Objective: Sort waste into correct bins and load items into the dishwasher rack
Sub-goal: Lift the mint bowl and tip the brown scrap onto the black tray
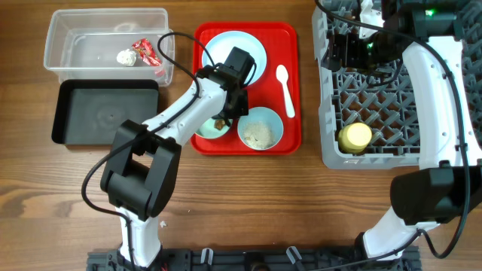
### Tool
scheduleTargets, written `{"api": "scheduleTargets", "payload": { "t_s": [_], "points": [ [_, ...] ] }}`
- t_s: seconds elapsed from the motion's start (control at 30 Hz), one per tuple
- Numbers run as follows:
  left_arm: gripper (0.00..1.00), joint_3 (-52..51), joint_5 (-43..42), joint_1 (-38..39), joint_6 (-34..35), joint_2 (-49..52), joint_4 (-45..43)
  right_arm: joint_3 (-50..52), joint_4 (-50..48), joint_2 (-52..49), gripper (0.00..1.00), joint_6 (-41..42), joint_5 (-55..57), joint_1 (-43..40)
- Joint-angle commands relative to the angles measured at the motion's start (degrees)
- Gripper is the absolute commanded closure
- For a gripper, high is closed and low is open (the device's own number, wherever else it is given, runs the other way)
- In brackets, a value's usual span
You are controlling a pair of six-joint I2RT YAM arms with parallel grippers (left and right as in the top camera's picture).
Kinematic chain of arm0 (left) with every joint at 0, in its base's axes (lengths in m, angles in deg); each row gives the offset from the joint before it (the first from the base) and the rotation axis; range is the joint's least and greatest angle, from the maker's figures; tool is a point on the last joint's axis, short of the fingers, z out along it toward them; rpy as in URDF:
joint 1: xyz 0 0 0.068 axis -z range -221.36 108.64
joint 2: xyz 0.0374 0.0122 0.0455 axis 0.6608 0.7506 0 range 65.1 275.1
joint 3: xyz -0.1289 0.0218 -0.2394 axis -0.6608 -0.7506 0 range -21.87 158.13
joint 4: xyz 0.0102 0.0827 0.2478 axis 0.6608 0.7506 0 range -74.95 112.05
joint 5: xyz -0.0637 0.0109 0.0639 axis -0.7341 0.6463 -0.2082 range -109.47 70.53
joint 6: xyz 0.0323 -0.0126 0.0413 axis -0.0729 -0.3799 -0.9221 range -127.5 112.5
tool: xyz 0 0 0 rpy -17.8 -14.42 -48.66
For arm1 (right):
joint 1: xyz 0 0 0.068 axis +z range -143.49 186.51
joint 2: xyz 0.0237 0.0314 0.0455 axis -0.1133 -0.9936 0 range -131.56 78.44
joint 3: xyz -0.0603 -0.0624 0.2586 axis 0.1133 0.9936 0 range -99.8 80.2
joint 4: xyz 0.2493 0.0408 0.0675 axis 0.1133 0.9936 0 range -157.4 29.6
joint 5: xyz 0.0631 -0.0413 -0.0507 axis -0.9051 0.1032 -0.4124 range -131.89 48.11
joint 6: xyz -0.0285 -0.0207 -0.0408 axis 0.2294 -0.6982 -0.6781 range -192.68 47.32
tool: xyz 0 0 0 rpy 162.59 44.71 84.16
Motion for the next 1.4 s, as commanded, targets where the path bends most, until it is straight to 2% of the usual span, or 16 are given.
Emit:
{"api": "scheduleTargets", "payload": {
  "t_s": [0.0, 0.4, 0.67, 0.97, 1.17, 1.37],
  "points": [
    [0.96, 1.0, 0.8, -0.1, -0.1, 0.6, 0.1, -0.9, 0.1, 0.9, 0.07, -1.2, 0.6, 0.3],
    [0.96, 1.0, 0.2, -0.2, -0.3, -0.9, 2.7, -0.9, 0.1, 0.9, 0.07, -1.2, 0.6, 0.3],
    [0.96, 1.0, -0.1, -0.2, -0.3, -8.9, 6.8, -0.9, 0.0, 0.9, 0.07, -1.2, 0.6, 0.3],
    [0.96, 1.0, -0.5, -1.5, -0.3, -17.6, 6.5, -0.9, -0.1, 0.9, 0.07, -1.2, 0.6, 0.3],
    [0.96, 1.0, -9.0, -10.0, -0.9, -22.0, 9.4, -0.9, -0.1, 0.9, 0.07, -1.5, 0.6, 0.3],
    [0.96, 1.0, -23.6, -24.3, -10.3, -23.0, 12.4, -0.9, -0.1, 0.9, 0.07, -1.9, 0.8, 0.3]
  ]
}}
